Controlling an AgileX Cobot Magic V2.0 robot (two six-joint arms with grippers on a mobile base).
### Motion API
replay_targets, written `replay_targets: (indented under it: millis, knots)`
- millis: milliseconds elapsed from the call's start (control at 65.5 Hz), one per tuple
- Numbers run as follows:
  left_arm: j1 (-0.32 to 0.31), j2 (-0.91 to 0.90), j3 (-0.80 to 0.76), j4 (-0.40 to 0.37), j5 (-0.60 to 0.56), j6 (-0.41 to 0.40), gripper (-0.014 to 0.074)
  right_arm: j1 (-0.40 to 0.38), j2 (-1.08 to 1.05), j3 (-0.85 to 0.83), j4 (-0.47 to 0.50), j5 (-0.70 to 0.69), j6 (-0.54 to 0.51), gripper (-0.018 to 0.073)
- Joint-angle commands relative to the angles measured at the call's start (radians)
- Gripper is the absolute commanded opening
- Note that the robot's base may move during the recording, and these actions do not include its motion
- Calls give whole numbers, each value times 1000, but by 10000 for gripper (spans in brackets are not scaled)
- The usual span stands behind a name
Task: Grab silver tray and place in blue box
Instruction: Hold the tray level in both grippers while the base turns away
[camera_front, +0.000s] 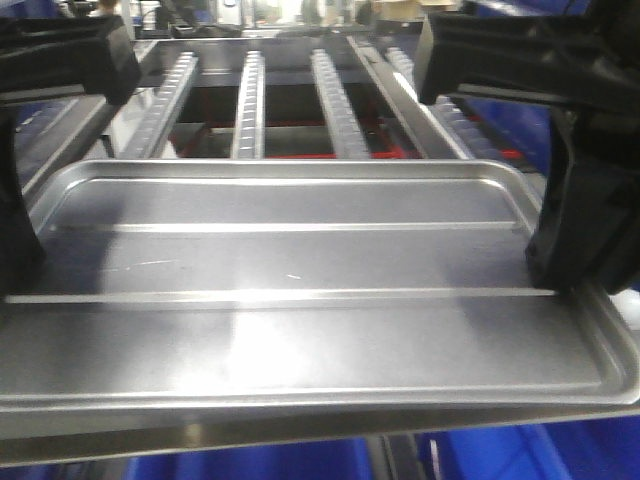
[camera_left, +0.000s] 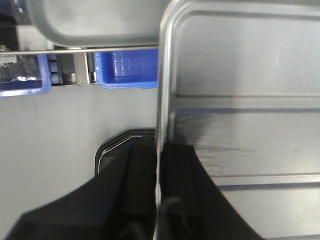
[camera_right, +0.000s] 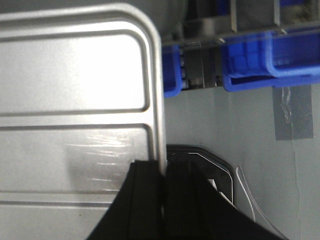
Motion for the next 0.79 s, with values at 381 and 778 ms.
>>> replay_targets:
  millis: [381,778]
  knots:
    - [-6,-28,-22,31,21,1,-15,-10,-24,-32,-54,28,-1,52]
    - [-6,-28,-22,31,21,1,-15,-10,-24,-32,-54,29,-1,52]
